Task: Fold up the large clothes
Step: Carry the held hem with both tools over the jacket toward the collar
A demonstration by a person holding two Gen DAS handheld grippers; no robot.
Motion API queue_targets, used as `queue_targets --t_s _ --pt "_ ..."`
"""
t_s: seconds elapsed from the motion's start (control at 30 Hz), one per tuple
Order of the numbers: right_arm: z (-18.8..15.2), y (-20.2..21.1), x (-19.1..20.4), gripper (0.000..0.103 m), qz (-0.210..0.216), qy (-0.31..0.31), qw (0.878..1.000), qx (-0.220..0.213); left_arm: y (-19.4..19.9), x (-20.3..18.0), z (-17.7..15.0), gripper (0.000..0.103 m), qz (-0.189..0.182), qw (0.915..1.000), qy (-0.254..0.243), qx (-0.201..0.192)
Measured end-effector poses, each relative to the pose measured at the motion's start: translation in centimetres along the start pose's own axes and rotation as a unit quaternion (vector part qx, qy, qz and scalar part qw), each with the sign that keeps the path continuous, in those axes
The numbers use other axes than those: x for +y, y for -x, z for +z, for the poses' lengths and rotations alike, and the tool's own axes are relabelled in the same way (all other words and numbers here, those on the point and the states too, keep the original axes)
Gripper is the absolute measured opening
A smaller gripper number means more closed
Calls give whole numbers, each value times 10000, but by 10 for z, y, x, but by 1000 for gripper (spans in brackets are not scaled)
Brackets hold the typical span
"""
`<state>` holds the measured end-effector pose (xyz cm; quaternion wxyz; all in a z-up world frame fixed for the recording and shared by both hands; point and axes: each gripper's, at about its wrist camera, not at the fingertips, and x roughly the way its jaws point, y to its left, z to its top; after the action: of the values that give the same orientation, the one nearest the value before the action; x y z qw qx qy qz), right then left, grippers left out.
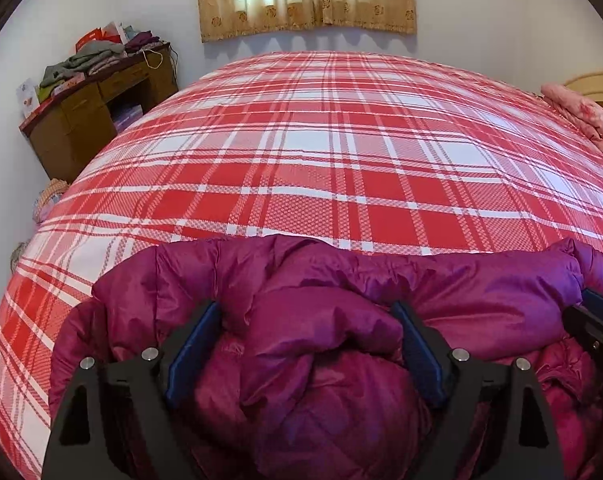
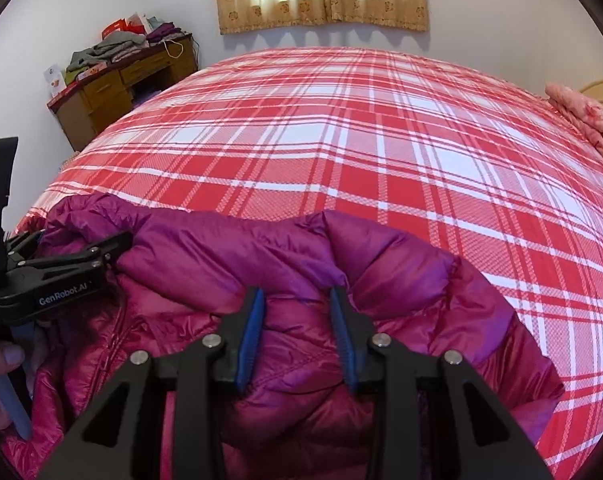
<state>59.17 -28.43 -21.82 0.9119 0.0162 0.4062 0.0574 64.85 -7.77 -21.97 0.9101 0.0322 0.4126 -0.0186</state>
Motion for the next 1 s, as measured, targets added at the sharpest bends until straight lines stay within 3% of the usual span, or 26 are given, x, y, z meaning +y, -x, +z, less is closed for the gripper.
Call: queue_targets --t_s 1.0 --pt "-1 -5 3 37 -110 67 9999 5 -3 1 -1 89 -21 10000 18 11"
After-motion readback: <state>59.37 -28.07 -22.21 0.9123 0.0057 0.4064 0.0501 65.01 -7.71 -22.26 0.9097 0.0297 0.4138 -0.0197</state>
